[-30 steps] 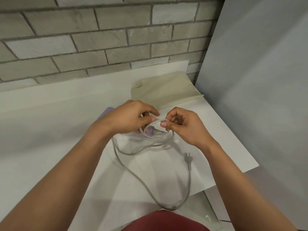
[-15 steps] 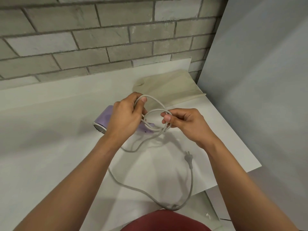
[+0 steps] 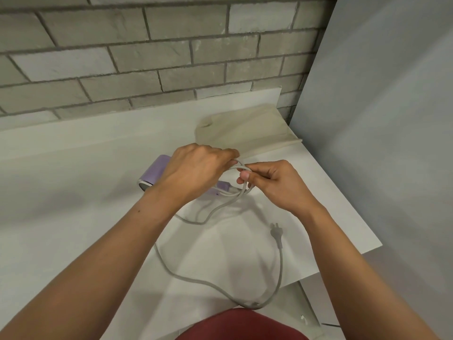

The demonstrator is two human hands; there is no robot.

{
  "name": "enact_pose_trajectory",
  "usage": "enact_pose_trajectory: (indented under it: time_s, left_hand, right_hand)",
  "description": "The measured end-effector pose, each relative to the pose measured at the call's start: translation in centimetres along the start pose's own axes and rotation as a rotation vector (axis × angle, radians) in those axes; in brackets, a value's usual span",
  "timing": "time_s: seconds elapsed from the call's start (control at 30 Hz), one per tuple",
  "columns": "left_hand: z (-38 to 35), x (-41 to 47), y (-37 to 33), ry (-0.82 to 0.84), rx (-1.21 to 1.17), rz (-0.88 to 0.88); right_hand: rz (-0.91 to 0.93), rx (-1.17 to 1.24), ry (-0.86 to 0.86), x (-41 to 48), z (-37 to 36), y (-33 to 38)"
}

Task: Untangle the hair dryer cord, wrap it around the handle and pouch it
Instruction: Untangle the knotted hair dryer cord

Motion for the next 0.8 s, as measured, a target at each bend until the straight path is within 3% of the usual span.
enact_pose_trajectory:
  time_s: [0.1,0.23,0.27,0.7,0.8]
  left_hand:
    - [-0.2,-0.5,-0.1,-0.169,-0.229,0.107]
    - [-0.3,-0.8,0.4,-0.377,-0.905,0.296]
    - [-0.3,-0.9,0.5,-0.394,-0.985,0.325]
    - [-0.8,-0.9,0.4,-0.169,-0.968,0.329]
    - [0.3,-1.0,1.0,-0.184,-0.685,0.279]
  right_hand:
    - [0.037,0.102,-0.03,0.0,-0.3,0.4]
    - [0.052,0.197,-0.012,0.1,-1.0,0.4]
    - [0.038,0.231,-0.012,0.1,-1.1,0.2]
    - [0.061,0.401,0.022,0.4,-2.5,0.6]
    - [0.066,0.356,0.024,0.3,-2.4,0.8]
Point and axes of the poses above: each hand's wrist, its own x-axis towards the middle knuckle, its own z-axis out of the back of the hand, y = z × x, the point moved 3 cm from there along x, towards the middle knuckle, and after that the axes turned 12 degrees about y, right-handed, at the moved point
